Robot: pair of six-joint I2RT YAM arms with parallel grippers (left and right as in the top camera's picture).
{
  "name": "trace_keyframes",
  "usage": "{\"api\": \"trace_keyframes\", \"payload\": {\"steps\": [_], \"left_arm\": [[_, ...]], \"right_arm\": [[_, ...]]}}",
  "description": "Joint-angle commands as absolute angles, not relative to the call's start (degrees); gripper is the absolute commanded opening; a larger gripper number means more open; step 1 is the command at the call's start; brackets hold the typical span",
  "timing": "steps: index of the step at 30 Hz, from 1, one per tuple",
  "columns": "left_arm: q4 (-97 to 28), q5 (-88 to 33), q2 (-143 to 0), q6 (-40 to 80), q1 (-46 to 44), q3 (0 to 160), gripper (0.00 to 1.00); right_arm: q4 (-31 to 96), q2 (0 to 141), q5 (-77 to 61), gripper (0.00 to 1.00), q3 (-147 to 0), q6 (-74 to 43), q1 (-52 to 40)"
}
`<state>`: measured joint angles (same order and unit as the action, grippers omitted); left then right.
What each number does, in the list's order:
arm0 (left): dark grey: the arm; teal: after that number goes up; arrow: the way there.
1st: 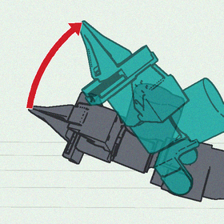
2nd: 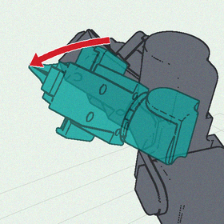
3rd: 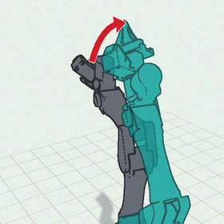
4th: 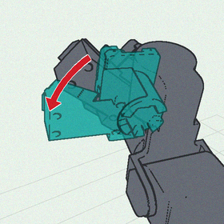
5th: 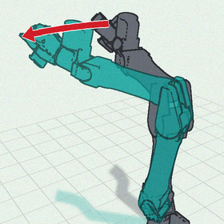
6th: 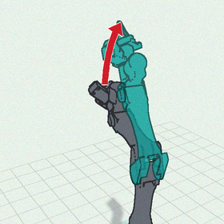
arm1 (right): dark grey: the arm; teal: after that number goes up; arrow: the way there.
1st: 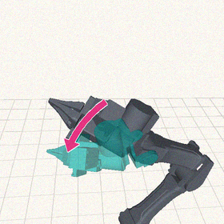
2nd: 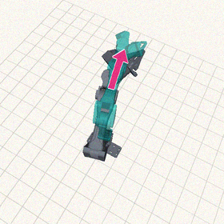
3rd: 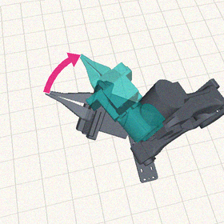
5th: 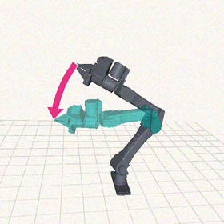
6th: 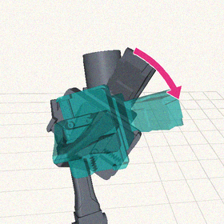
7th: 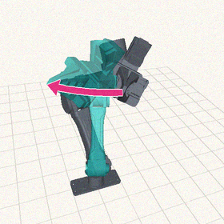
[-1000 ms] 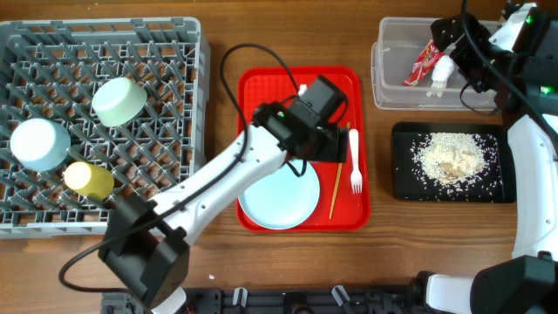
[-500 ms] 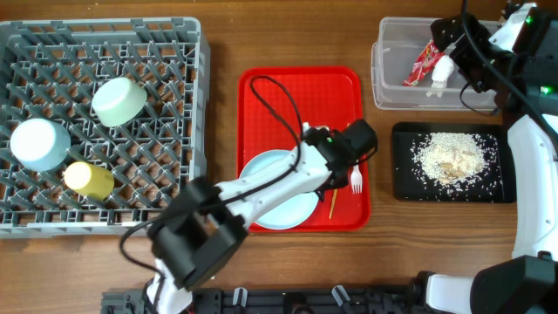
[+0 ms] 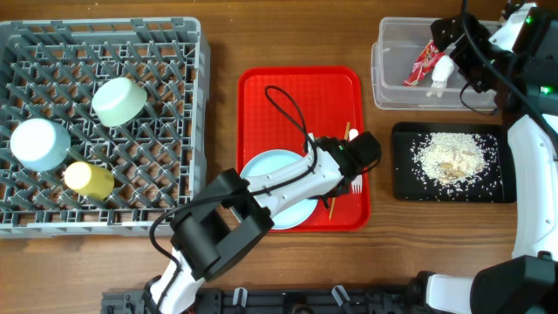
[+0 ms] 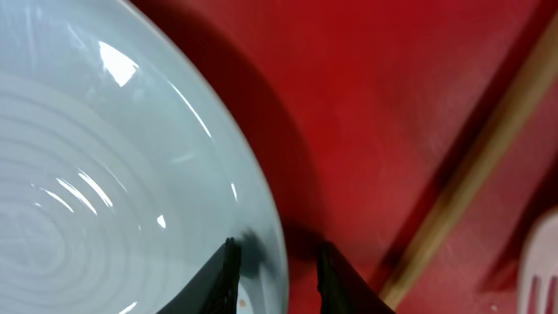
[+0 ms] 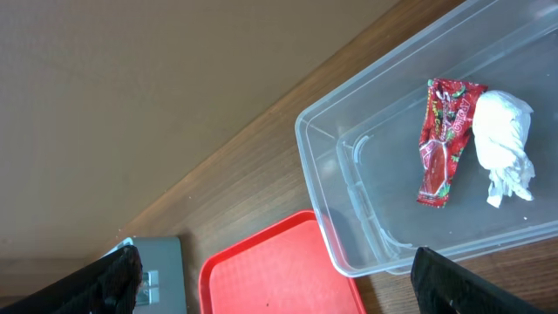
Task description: Sort waste into correct bins and load items into the dishwasher rack
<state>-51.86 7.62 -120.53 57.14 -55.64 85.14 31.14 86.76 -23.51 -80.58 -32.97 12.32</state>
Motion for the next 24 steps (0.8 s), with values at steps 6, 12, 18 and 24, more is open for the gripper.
{"api": "trace_keyframes", "payload": {"steps": [6, 12, 18, 24], "left_arm": [[-51.5, 7.8, -122.2, 58.0, -57.3, 85.1, 0.04], [-51.5, 7.7, -121.6, 57.9, -57.2, 85.1, 0.04], [-50.8, 7.8, -114.8, 57.9, -57.2, 85.1, 0.04], [-49.6, 11.5, -107.2, 57.7, -57.2, 85.1, 0.04]], "right_arm": [[31.0, 85.8, -23.0, 1.0, -80.6, -33.2, 12.4], [31.0, 85.8, -23.0, 1.0, -80.6, -33.2, 12.4], [31.0, 85.8, -23.0, 1.0, -80.6, -33.2, 12.4], [31.0, 85.8, -23.0, 1.0, -80.6, -33.2, 12.4]]}}
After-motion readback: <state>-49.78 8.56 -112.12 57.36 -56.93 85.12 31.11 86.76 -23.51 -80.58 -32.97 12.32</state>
